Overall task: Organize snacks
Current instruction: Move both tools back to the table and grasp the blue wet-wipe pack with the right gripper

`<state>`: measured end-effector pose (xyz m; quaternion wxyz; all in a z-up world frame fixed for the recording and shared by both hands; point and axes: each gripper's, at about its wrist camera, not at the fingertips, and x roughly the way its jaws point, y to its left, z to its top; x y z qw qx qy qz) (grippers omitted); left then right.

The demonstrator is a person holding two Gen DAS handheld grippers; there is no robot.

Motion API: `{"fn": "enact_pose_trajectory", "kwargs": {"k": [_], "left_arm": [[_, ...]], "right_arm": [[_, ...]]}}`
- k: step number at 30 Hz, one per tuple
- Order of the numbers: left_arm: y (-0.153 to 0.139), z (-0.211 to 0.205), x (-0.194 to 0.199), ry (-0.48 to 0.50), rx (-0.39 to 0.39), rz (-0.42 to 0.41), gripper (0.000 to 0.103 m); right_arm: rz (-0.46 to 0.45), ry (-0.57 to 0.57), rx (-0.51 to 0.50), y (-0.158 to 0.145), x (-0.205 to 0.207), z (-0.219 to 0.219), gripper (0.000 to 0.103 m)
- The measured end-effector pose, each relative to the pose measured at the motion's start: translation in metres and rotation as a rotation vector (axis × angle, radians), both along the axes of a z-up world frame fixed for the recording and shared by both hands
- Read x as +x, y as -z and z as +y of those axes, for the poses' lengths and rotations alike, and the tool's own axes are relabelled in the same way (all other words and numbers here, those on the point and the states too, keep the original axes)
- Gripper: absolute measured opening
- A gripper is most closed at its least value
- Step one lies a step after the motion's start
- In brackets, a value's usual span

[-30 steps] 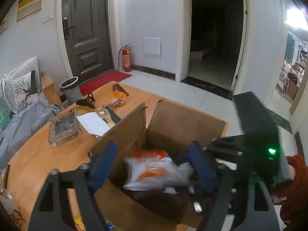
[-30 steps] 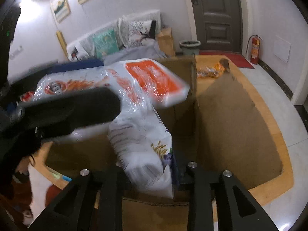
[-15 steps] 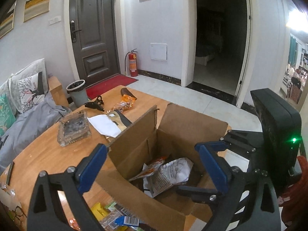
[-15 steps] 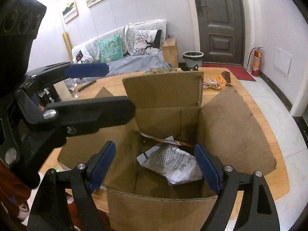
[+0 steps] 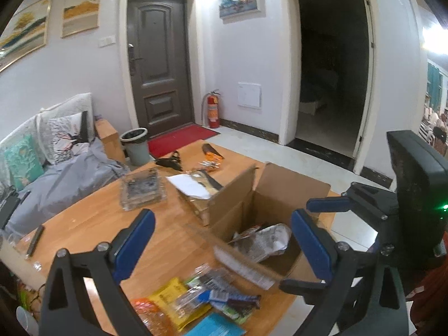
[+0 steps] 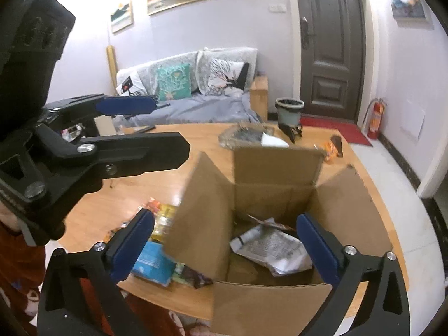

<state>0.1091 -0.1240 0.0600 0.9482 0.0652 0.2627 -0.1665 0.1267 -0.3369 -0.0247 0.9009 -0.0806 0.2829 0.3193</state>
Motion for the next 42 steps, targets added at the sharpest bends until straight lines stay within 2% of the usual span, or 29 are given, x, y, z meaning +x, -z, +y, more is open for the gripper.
{"fn": "enact_pose_trajectory", "kwargs": {"k": [7,11,14,20,28,30,34,37,38,39,42], "left_arm": [[-0.009,0.061,-0.045,-0.134,0.009,-0.048,0.101],[0.001,0.101,-0.071,-0.215,0.004,-0.052,0.101],[0.018,0.129,-0.088,-0.273,-0.007,-0.038,0.101],[0.080,0.173,-0.113,-0.359,-0.024,0.027,0.101],[0.158,0.185,-0.115,-0.378,-0.069,0.138,0.101],[0.172,0.184,-0.115,-0.380,-0.078,0.162,0.101],[0.187,0.183,-0.113,-0.377,-0.106,0.192,0.101],[0.194,0.182,-0.107,-0.380,-0.114,0.209,0.101],[0.195,0.182,-0.106,-0.379,-0.115,0.211,0.101],[0.195,0.181,-0.105,-0.376,-0.116,0.212,0.101],[0.193,0.179,-0.104,-0.369,-0.113,0.208,0.101]], "right_arm": [[-0.061,-0.029,-0.070,-0.011,-0.037,0.053,0.103],[-0.048,-0.160,-0.048,-0.009,-0.059,0.078,0.103],[-0.024,-0.249,-0.033,0.000,-0.072,0.097,0.103],[0.053,-0.268,-0.023,0.042,-0.083,0.121,0.103],[0.167,-0.146,-0.038,0.123,-0.076,0.133,0.103],[0.178,-0.100,-0.052,0.141,-0.071,0.133,0.099],[0.184,-0.061,-0.048,0.158,-0.063,0.131,0.098],[0.214,-0.111,-0.034,0.161,-0.055,0.131,0.097],[0.219,-0.120,-0.041,0.162,-0.053,0.132,0.093],[0.227,-0.126,-0.053,0.163,-0.050,0.133,0.081],[0.240,-0.100,-0.093,0.167,-0.046,0.133,0.073]]}}
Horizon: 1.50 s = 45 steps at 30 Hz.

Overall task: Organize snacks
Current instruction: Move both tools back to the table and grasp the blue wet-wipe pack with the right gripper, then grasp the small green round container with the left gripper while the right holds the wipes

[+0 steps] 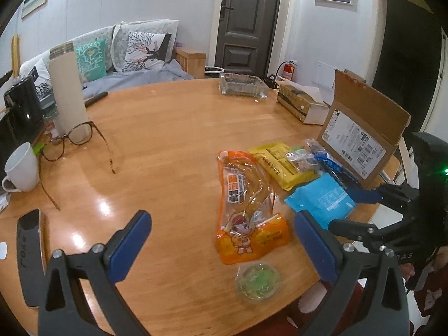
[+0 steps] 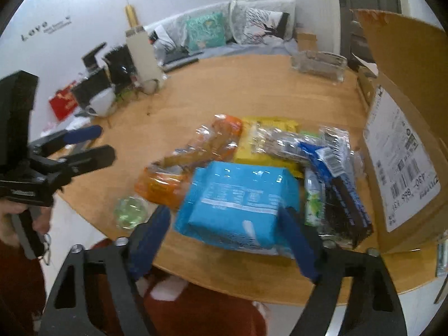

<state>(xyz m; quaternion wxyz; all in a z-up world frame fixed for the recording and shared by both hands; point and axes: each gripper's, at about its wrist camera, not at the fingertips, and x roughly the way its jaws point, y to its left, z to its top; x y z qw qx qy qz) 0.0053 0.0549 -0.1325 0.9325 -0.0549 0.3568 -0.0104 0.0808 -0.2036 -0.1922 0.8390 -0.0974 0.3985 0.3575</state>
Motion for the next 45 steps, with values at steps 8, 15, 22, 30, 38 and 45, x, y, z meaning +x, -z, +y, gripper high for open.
{"fn": "enact_pose_trajectory", "kwargs": {"k": [8,15,22,30,38,45], "left_arm": [[0.000,-0.001,0.001,0.012,0.016,0.004,0.101],[0.008,0.003,-0.001,0.007,-0.013,0.022,0.101],[0.012,0.006,-0.008,-0.005,-0.016,0.026,0.101],[0.018,0.005,-0.019,0.024,-0.024,0.053,0.101],[0.032,-0.005,-0.033,0.067,-0.043,0.077,0.095],[0.047,-0.019,-0.034,0.117,-0.050,0.097,0.051]], "right_arm": [[0.122,-0.015,0.058,-0.001,-0.014,-0.008,0.074],[-0.023,-0.163,0.019,-0.017,0.003,0.000,0.087],[0.032,-0.280,0.003,-0.001,0.032,0.017,0.092],[0.077,-0.290,-0.006,-0.003,0.016,0.001,0.092],[0.014,-0.274,-0.053,0.010,0.017,0.020,0.072],[0.022,-0.234,-0.055,0.010,0.017,0.018,0.065]]}}
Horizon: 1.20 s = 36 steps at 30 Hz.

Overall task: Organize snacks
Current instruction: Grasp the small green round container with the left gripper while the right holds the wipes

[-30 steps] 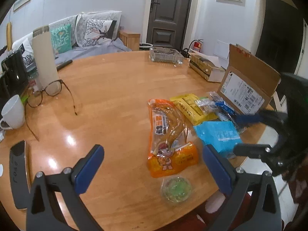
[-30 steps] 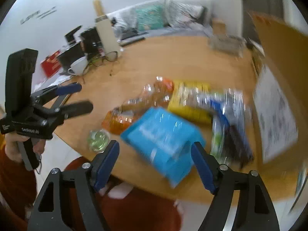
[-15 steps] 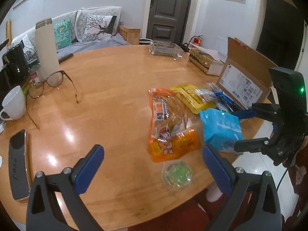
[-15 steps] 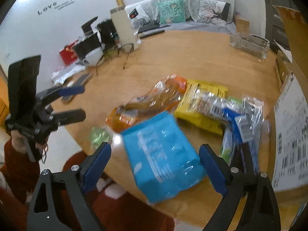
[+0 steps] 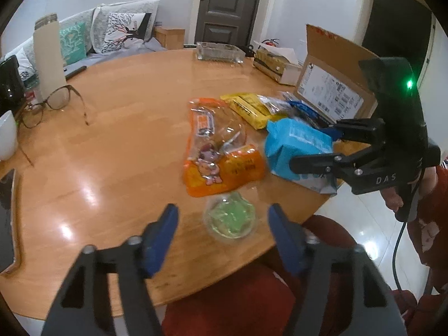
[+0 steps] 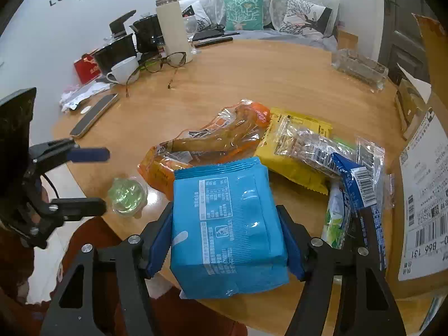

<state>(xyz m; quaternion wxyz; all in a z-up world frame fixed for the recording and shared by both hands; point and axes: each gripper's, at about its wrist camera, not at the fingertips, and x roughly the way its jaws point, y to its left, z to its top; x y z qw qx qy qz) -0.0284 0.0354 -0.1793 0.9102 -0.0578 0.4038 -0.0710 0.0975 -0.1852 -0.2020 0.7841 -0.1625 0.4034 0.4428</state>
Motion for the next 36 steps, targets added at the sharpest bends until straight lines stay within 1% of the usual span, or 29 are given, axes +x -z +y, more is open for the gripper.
{"fn": "enact_pose_trajectory", "kwargs": {"k": [2,4,5,11,12,17,22,29,33,36], "left_arm": [[0.002,-0.004,0.002,0.021,0.006,-0.002,0.044],[0.005,-0.008,0.005,0.032,0.041,-0.004,0.041],[0.006,-0.009,0.006,0.032,0.052,-0.001,0.038],[0.007,-0.004,0.007,0.029,0.029,-0.007,0.037],[0.006,-0.003,0.007,0.031,0.026,-0.010,0.032],[0.004,-0.003,0.009,0.031,0.042,-0.008,0.032],[-0.002,0.000,0.007,0.028,0.037,-0.029,0.030],[-0.011,0.002,0.005,0.022,0.047,-0.048,0.030],[-0.029,0.006,0.004,0.014,0.071,-0.088,0.030],[-0.053,0.012,0.005,0.007,0.095,-0.129,0.030]], "right_arm": [[0.010,0.006,0.010,0.000,0.001,-0.002,0.065],[0.019,0.009,0.016,0.000,0.001,-0.002,0.065],[0.021,0.010,0.017,0.000,0.001,-0.002,0.065],[0.014,0.006,0.010,0.000,-0.001,-0.001,0.065],[0.016,0.008,0.013,0.000,-0.001,-0.001,0.065],[0.019,0.011,0.014,0.001,-0.001,0.000,0.065],[0.012,0.019,0.016,0.000,-0.001,0.000,0.065],[-0.009,0.011,0.040,-0.014,-0.006,-0.001,0.065],[-0.016,0.007,0.060,-0.026,-0.010,-0.001,0.065],[-0.039,0.003,0.083,-0.044,-0.013,0.000,0.065]]}}
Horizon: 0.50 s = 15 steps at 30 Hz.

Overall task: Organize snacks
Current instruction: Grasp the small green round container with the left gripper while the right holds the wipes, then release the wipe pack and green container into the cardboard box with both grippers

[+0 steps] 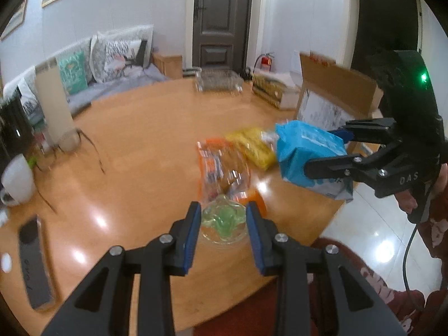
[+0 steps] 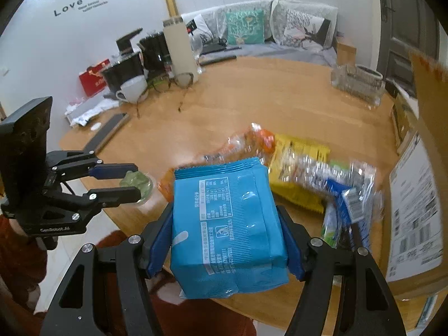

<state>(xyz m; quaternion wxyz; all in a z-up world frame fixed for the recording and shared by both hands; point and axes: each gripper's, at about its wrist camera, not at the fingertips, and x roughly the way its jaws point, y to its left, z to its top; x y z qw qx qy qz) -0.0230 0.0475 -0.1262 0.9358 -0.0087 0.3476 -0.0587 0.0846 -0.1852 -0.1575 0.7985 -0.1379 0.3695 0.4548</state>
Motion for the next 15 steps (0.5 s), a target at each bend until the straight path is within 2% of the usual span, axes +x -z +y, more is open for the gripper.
{"fn": "enact_pose_trajectory", "kwargs": {"k": [9,12,15], "left_arm": [[-0.097,-0.006,0.021,0.037,0.110,-0.155,0.030],[-0.132,-0.022,0.033,0.085,0.131,-0.209,0.030],[-0.161,-0.043,0.049,0.151,0.117,-0.236,0.030]], "right_arm": [[-0.144,0.011,0.078,-0.093,-0.009,-0.004,0.065],[-0.207,0.041,0.107,-0.126,-0.008,-0.017,0.065],[-0.231,0.082,0.124,-0.148,-0.001,-0.033,0.065]]}}
